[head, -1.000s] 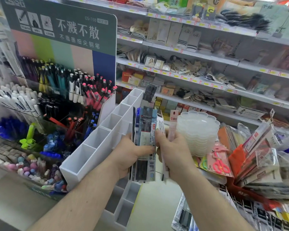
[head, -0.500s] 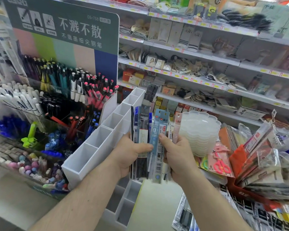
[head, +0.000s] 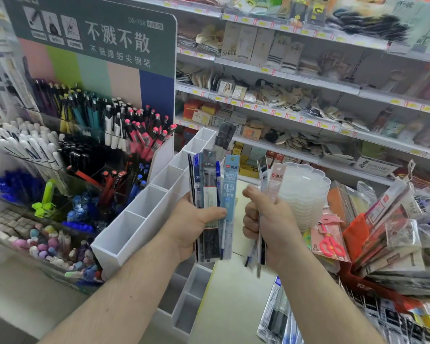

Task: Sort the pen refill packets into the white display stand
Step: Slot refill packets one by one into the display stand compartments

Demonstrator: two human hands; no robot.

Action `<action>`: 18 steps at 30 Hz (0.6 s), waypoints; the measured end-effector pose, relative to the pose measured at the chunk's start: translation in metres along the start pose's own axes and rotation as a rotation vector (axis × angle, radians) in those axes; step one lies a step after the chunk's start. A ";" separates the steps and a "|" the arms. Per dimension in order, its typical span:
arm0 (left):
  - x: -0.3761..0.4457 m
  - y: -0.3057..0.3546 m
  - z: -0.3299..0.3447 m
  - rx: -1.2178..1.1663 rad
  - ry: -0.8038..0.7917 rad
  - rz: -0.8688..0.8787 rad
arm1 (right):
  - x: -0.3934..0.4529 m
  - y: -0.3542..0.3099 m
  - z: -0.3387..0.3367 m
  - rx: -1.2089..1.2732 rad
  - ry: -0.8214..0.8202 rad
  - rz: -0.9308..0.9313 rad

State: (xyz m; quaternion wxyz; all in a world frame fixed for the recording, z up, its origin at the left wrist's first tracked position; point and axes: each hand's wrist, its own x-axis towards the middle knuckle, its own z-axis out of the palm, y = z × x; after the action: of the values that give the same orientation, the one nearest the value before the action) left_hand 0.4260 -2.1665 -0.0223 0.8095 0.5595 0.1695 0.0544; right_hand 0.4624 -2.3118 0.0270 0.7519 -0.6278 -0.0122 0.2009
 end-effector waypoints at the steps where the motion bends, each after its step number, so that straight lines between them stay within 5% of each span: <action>1: 0.000 0.000 0.000 -0.004 -0.004 0.001 | 0.000 -0.001 0.000 0.030 -0.014 0.020; 18: -0.006 0.003 0.000 0.005 -0.177 0.054 | 0.002 0.005 -0.007 0.170 -0.091 -0.065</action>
State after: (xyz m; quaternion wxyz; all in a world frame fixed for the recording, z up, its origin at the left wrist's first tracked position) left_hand 0.4211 -2.1670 -0.0183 0.8182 0.5684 0.0823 0.0260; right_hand 0.4646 -2.3170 0.0205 0.8072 -0.5514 -0.0498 0.2049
